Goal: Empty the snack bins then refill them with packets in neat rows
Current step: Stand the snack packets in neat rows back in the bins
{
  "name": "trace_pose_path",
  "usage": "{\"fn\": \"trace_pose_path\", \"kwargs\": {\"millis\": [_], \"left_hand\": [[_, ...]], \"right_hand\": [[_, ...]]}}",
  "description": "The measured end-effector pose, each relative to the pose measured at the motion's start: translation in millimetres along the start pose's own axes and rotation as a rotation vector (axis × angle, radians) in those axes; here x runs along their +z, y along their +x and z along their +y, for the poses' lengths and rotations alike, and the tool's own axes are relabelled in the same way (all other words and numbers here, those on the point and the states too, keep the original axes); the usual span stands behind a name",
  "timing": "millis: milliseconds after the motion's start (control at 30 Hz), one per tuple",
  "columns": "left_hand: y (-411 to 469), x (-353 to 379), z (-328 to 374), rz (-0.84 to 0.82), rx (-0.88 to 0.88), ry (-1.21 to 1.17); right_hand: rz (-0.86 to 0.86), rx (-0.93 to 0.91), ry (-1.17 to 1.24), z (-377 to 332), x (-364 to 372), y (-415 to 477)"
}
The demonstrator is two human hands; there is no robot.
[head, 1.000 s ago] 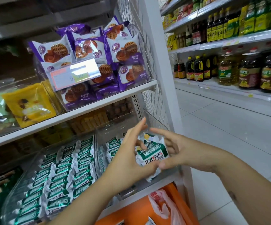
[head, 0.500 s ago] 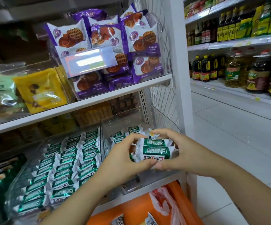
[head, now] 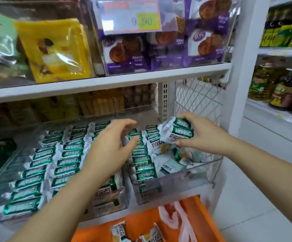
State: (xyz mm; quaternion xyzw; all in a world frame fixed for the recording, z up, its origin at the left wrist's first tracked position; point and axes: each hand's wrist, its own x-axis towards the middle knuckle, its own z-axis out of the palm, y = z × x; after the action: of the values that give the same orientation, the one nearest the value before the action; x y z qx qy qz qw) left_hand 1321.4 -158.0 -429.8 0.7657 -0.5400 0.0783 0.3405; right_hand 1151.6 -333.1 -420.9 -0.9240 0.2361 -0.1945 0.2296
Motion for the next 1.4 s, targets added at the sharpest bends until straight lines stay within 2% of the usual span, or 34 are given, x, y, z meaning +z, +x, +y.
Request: {"fn": "trace_pose_path", "kwargs": {"millis": [167,233,367,533,600,700,800,933,967,1100,1233,1333,1400], "left_hand": [[-8.2,26.4,-18.0,-0.047,0.006,0.028],[-12.7,34.8,-20.9,-0.015,0.037,0.037],[-13.4,39.8,-28.4,0.035,0.056,-0.032],[-16.1,41.4,-34.5,0.067,0.08,-0.053],[-16.4,42.1,-35.6,0.087,0.087,-0.061],[-15.9,44.1,-36.6,0.11,0.088,-0.047],[-17.1,44.0,-36.3,0.103,0.094,-0.053],[-18.5,42.0,-36.2,0.079,0.087,-0.052],[-18.5,42.1,-36.0,0.082,0.088,-0.048],[-18.2,42.7,-33.1,0.077,0.073,-0.049],[-18.1,43.1,-32.1,0.076,0.074,-0.04],[-18.1,42.3,-31.4,0.068,0.071,-0.031],[-18.3,41.9,-30.8,0.056,0.067,-0.029]], "right_hand": [[-0.232,0.014,-0.229,22.3,43.9,50.3],[-0.323,0.052,-0.186,30.5,53.7,61.1],[-0.359,0.155,0.138,47.7,66.0,77.4],[-0.533,0.221,-0.032,58.8,66.6,77.1],[-0.526,0.213,-0.113,58.2,67.7,78.8],[-0.486,0.079,-0.316,48.1,83.1,81.8],[-0.458,0.111,-0.29,44.0,87.9,83.2],[-0.518,0.185,-0.125,45.8,66.5,80.4],[-0.521,0.161,-0.131,44.5,65.6,79.0],[-0.479,-0.025,-0.411,38.0,78.8,77.0],[-0.494,0.045,-0.428,43.0,76.8,76.6],[-0.429,-0.032,-0.494,38.4,86.0,70.7],[-0.451,-0.027,-0.438,36.6,88.8,67.1]]}}
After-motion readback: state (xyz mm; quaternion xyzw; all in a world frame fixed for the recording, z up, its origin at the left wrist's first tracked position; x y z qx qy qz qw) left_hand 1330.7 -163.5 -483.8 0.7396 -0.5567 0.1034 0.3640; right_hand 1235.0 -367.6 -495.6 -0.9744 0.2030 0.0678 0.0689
